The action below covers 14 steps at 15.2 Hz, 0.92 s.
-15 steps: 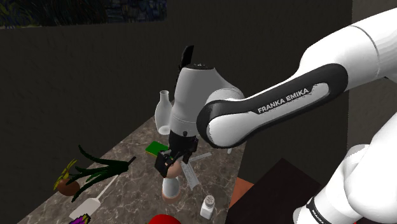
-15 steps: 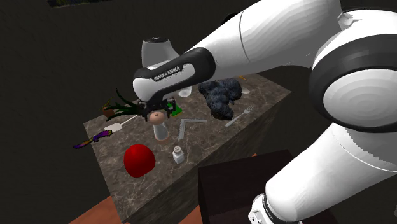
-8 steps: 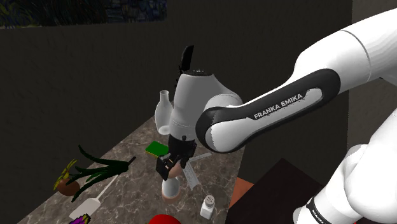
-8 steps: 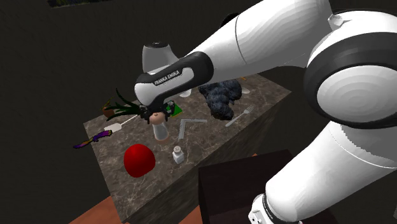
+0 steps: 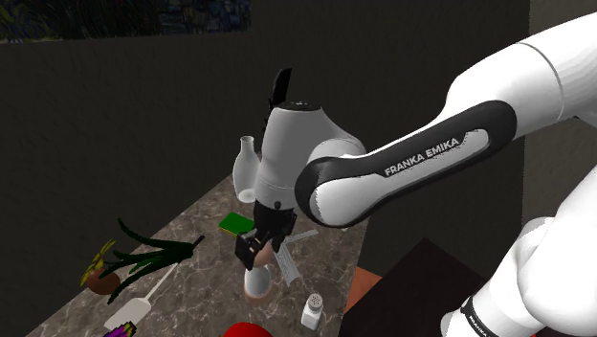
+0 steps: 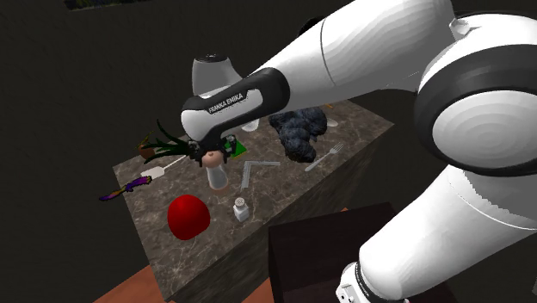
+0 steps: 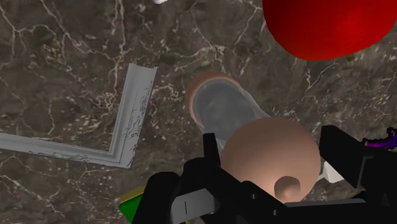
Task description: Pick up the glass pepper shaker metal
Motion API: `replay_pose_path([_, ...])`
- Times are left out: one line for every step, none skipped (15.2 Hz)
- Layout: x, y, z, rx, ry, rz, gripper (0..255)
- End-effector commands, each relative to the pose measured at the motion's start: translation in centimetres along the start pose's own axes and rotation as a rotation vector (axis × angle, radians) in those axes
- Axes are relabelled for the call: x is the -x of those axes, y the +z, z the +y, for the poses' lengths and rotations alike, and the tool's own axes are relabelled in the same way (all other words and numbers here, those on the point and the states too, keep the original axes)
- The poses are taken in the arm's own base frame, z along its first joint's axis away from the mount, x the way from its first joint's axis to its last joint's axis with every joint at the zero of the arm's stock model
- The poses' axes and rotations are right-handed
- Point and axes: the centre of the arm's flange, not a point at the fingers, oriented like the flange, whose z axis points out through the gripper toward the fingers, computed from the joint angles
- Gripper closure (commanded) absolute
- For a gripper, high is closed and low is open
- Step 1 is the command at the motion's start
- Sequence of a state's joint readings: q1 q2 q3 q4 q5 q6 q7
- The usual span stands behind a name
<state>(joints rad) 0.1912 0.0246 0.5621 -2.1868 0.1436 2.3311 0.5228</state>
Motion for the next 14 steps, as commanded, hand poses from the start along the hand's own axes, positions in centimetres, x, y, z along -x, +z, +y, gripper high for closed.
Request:
replay_pose_path([-0.1,-1.0,-0.1,0.0,0.0,-0.001,255])
replay_pose_path([-0.1,-1.5,-0.2,0.0,0.0,-0.001,255])
replay_pose_path([-0.1,-2.0,-0.3,0.0,0.0,-0.001,255])
replay_pose_path([-0.1,-2.5,-0.4,0.0,0.0,-0.001,255])
replay_pose_path([-0.1,-3.0,-0.5,0.0,0.0,-0.001,255])
replay_pose_path([-0.2,-3.6,-0.6,0.0,0.0,-0.001,255])
replay_pose_path([-0.2,-4.1,-0.7,0.0,0.0,-0.001,255])
replay_pose_path([-0.2,-4.6,-0.7,0.0,0.0,-0.001,255])
replay_pose_path([-0.2,-5.1,-0.8,0.0,0.0,-0.001,255])
replay_pose_path([-0.2,-5.6,-0.9,0.0,0.0,-0.001,255])
replay_pose_path([-0.2,-6.2,-1.0,0.0,0.0,-0.001,255])
replay_pose_path([-0.3,-6.7,-1.1,0.0,0.0,-0.001,255])
replay_pose_path([-0.3,-7.2,-1.2,0.0,0.0,-0.001,255])
replay_pose_path([-0.3,-7.3,-1.2,0.001,0.0,-0.001,255])
